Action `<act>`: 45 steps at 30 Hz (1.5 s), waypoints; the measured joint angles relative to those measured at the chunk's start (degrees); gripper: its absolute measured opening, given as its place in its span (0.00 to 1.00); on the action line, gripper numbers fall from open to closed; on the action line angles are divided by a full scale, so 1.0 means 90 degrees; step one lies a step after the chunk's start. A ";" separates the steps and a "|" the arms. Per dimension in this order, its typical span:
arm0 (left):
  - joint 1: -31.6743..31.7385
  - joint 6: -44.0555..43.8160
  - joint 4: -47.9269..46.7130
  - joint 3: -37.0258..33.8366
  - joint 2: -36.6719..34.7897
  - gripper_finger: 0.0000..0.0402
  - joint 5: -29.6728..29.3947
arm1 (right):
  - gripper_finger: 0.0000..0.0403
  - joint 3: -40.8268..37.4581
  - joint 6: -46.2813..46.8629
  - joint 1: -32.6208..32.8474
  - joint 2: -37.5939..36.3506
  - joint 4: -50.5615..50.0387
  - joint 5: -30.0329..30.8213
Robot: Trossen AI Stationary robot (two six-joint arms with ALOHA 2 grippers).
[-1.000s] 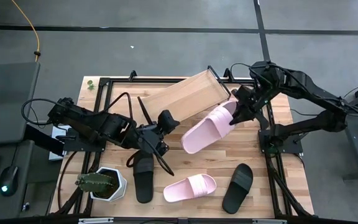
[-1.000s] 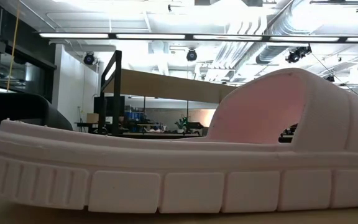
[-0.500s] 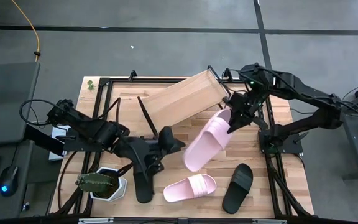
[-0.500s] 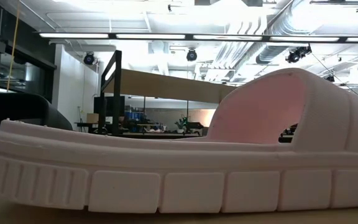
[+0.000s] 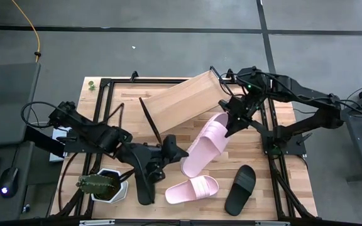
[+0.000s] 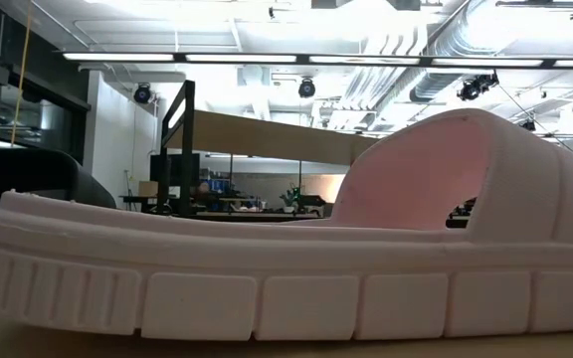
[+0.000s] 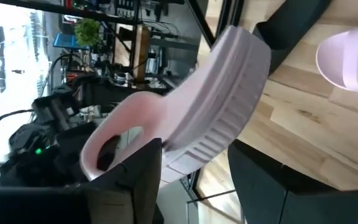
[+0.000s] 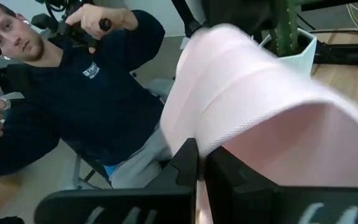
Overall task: Pick and place slides into the shelf
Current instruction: Put the top pink slipper on the shelf
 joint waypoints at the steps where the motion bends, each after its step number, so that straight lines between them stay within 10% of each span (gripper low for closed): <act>1: 0.0000 0.0000 -0.0008 -0.0012 0.0031 0.43 0.0027 | 0.00 0.0000 0.0000 0.0000 -0.0001 0.0016 0.0000; 20: 0.0002 0.0200 0.0735 -0.0010 0.0309 0.42 0.0175 | 0.00 -0.0002 -0.0170 -0.0014 -0.0005 0.0104 0.0055; 31: 0.0006 0.0219 0.0760 -0.0010 0.0309 0.18 0.0464 | 0.00 -0.0002 -0.0187 -0.0015 -0.0005 0.0105 0.0155; 45: 0.0010 0.0159 0.0733 -0.0010 0.0309 0.14 0.0317 | 0.02 -0.0002 -0.0214 -0.0015 -0.0005 0.0100 0.0442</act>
